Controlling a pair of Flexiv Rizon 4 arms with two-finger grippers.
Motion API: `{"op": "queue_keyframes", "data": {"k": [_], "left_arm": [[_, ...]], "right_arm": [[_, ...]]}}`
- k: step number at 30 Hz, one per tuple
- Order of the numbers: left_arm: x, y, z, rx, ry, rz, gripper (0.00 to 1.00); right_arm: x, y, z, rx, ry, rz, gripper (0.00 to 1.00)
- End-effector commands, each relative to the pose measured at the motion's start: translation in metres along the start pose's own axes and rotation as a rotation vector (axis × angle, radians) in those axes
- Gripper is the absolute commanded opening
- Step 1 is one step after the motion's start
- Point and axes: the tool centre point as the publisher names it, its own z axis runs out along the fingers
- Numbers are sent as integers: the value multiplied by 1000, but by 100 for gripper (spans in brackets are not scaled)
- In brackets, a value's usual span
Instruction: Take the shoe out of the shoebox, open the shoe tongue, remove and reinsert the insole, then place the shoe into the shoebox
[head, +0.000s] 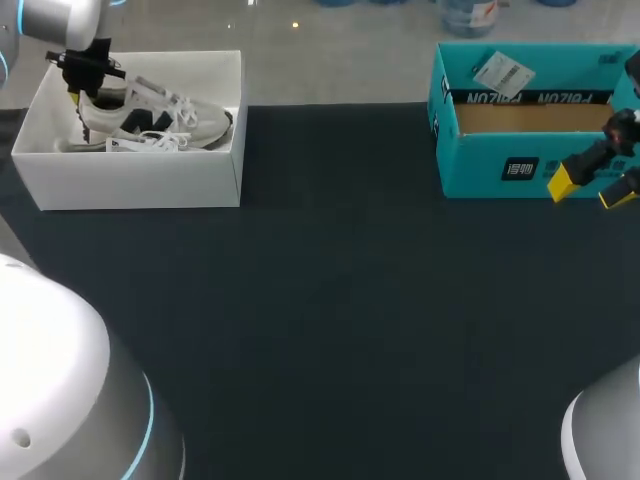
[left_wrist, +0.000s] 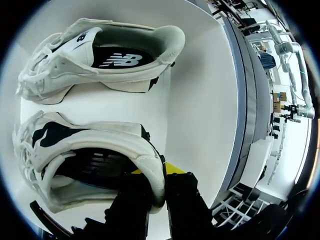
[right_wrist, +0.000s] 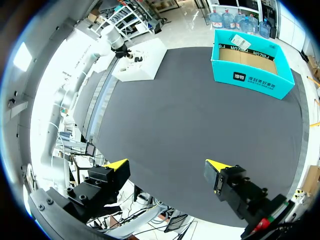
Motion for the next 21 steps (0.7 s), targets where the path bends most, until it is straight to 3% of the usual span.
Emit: {"op": "queue_keyframes", "data": {"k": [1, 9, 12, 16, 21], "left_arm": [[0, 4, 9, 12, 3, 2, 0], [-1, 4, 18, 24, 19, 8, 0], [-2, 3, 19, 16, 26, 17, 100], [5, 0, 0, 14, 16, 2, 100], [27, -18, -67, -64, -138, 40, 100]], "right_arm": [[0, 3, 0, 7, -1, 1, 100], [0, 3, 0, 7, -1, 1, 100], [0, 3, 0, 7, -1, 1, 100], [0, 3, 0, 7, -1, 1, 100], [0, 3, 0, 7, -1, 1, 100]]}}
